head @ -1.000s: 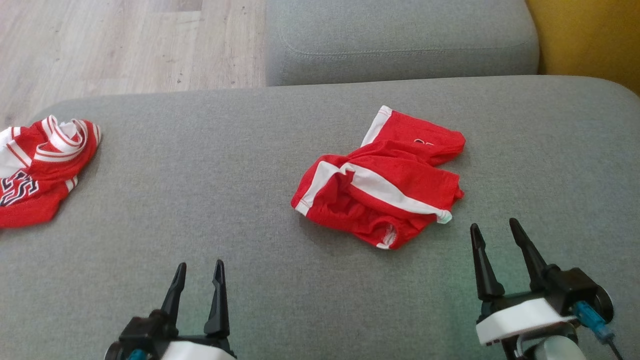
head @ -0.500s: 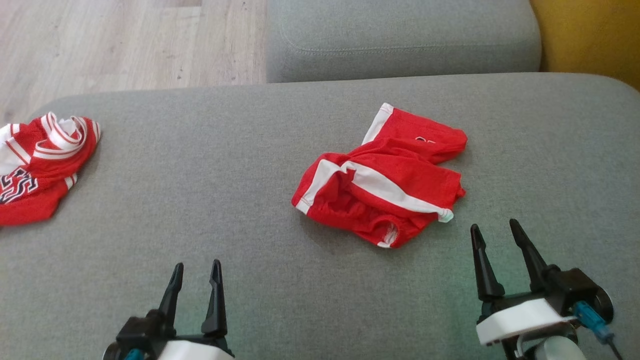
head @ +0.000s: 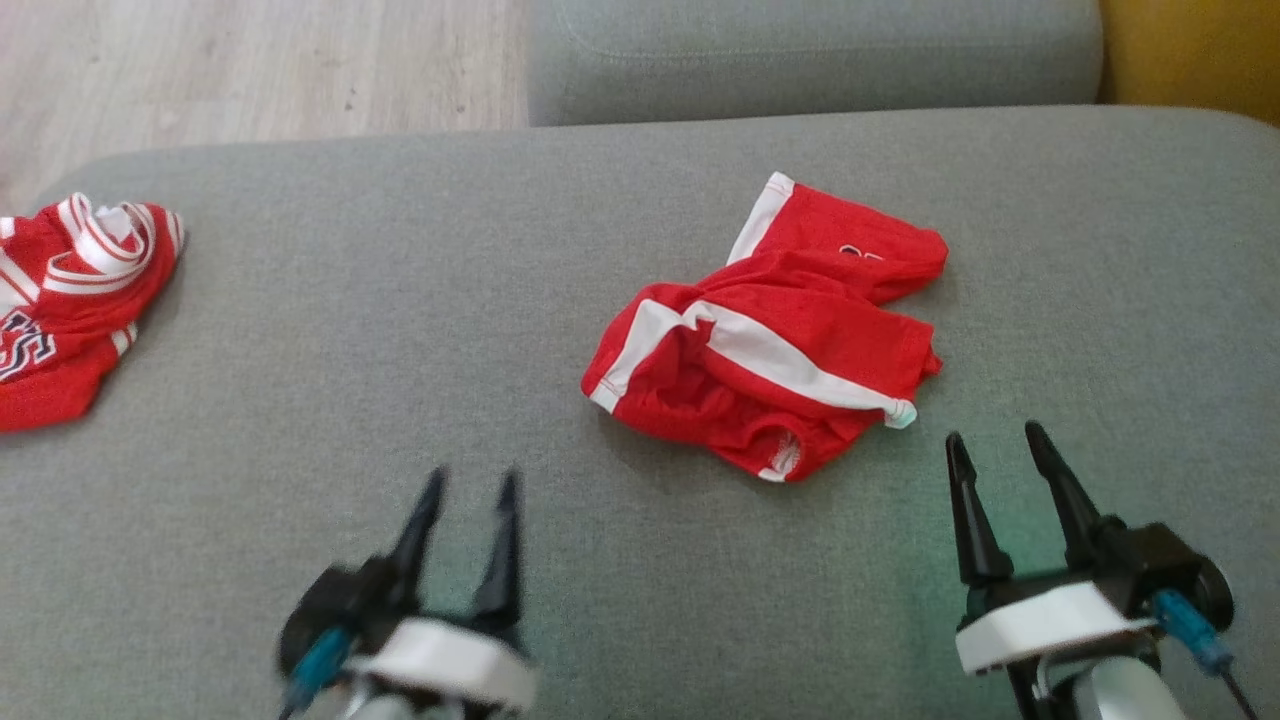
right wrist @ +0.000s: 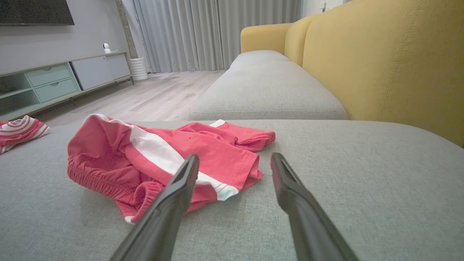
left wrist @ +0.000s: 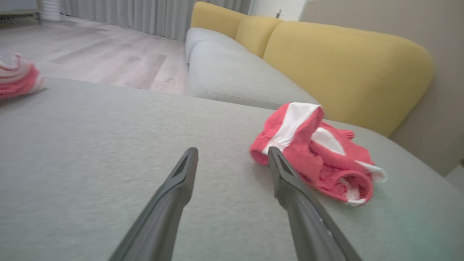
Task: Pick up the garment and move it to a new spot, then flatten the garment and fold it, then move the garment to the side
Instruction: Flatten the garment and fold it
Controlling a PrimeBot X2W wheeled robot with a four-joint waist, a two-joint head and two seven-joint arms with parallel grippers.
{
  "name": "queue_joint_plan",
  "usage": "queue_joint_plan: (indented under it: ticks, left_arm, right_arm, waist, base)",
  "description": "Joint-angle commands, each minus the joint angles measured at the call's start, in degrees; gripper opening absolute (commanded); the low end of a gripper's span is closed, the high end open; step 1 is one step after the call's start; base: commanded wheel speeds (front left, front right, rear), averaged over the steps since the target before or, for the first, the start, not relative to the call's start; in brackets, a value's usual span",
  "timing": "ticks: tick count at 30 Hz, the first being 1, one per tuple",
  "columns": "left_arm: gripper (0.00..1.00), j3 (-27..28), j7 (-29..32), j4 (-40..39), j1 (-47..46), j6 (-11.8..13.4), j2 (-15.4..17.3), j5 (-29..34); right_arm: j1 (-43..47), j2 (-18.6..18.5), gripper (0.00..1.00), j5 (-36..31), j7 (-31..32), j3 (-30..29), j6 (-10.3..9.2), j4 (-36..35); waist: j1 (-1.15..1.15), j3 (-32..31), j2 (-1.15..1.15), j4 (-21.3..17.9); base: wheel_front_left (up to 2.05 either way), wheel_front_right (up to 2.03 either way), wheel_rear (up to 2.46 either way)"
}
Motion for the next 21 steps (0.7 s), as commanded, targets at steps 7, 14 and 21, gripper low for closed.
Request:
queue_joint_plan:
  ticks: [7, 14, 21]
  left_arm:
    - [1.0, 0.5, 5.6, 1.1, -8.3, -2.9, -3.8, -12.0]
    - [1.0, -1.6, 8.7, 5.6, -14.3, -3.1, -4.1, -21.2]
    - [1.0, -6.1, 8.6, 7.9, -18.0, -3.1, -4.1, -26.8]
  right_arm:
    - [-4.6, -0.2, 1.0, -0.5, -0.6, 1.6, -0.04, -2.3]
    - [-6.7, -0.2, 1.0, -0.7, -0.6, 2.1, -0.04, -2.6]
    - [-7.9, -0.2, 1.0, -0.7, -0.6, 2.0, -0.04, -2.7]
  waist:
    - [0.0, 2.4, 0.0, -1.1]
    - [0.0, 5.4, 0.0, -3.2]
    - [0.0, 7.7, 0.0, -4.9]
  base:
    - [0.0, 0.0, 0.0]
    - [0.0, 0.0, 0.0]
    - [0.0, 0.0, 0.0]
